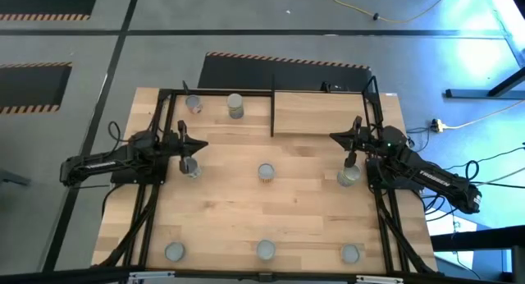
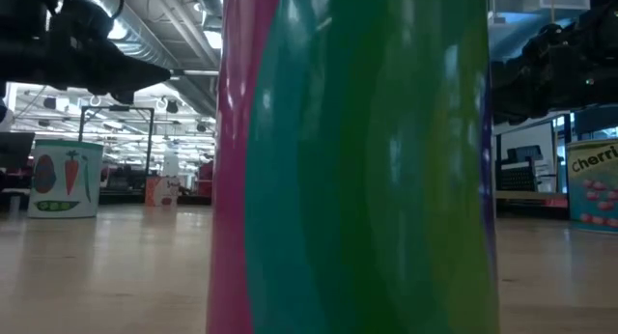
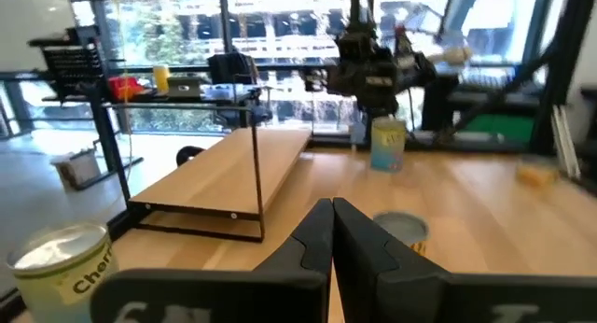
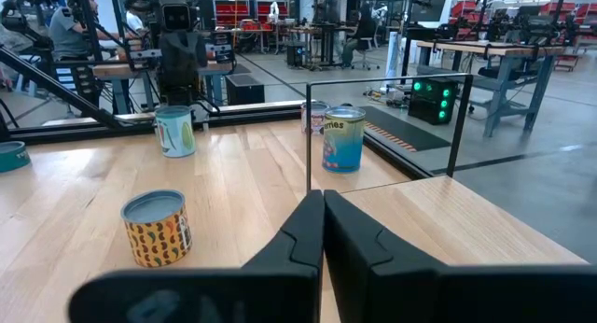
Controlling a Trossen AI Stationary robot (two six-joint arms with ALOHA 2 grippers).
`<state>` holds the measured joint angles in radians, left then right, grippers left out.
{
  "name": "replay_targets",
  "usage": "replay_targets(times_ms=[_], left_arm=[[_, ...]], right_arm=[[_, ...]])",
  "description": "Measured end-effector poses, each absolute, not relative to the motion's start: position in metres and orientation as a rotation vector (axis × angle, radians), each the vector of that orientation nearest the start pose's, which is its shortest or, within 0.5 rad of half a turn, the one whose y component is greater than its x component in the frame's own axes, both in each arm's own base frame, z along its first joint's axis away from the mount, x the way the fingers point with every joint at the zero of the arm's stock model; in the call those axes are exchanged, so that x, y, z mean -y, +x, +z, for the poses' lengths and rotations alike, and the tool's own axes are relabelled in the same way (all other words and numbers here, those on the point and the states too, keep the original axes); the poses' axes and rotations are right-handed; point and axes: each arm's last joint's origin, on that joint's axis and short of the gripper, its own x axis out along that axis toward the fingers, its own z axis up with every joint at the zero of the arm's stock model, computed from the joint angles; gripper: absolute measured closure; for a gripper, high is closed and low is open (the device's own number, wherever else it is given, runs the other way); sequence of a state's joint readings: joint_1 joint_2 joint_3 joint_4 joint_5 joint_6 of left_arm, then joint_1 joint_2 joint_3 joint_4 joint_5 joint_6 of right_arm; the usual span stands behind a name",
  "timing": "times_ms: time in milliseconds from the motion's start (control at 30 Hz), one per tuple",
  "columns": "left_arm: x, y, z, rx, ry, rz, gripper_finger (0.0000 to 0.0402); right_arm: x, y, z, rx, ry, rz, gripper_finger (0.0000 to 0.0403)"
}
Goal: Pick and place cans onto a shelf
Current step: Put the top canned cherries on the shelf
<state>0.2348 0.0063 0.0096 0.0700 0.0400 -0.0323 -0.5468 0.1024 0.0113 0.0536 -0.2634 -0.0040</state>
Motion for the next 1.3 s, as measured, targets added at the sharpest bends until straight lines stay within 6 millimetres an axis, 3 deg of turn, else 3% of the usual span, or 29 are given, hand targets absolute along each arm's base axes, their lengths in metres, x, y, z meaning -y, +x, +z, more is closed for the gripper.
replay_targets(times_ms=[200,567,733,900,1100,1300], left_arm=[[-0.018,0.089,0.202,0.114,-0.123,0.117,0.0401],[-0.015,0.068,0.296,-0.108,-0.169,0.204,0.0401],[-0.02,0.078,0.325,-0.319,-0.249,0.309,0.0401],[-0.026,0.103,0.35,-0.419,-0.293,0.327,0.0401],[-0.029,0.119,0.379,-0.384,-0.301,0.318,0.0401],[-0.031,0.124,0.399,-0.217,-0.411,0.318,0.0401]], right_arm=[[0.047,0.091,0.164,-0.035,0.01,-0.283,0.0389],[0.047,0.091,0.164,-0.035,0.009,-0.283,0.0389],[0.047,0.091,0.164,-0.035,0.009,-0.283,0.0389],[0.047,0.091,0.164,-0.035,0.009,-0.283,0.0389],[0.047,0.091,0.164,-0.035,0.01,-0.283,0.0389],[0.047,0.091,0.165,-0.019,0.108,-0.279,0.0389]])
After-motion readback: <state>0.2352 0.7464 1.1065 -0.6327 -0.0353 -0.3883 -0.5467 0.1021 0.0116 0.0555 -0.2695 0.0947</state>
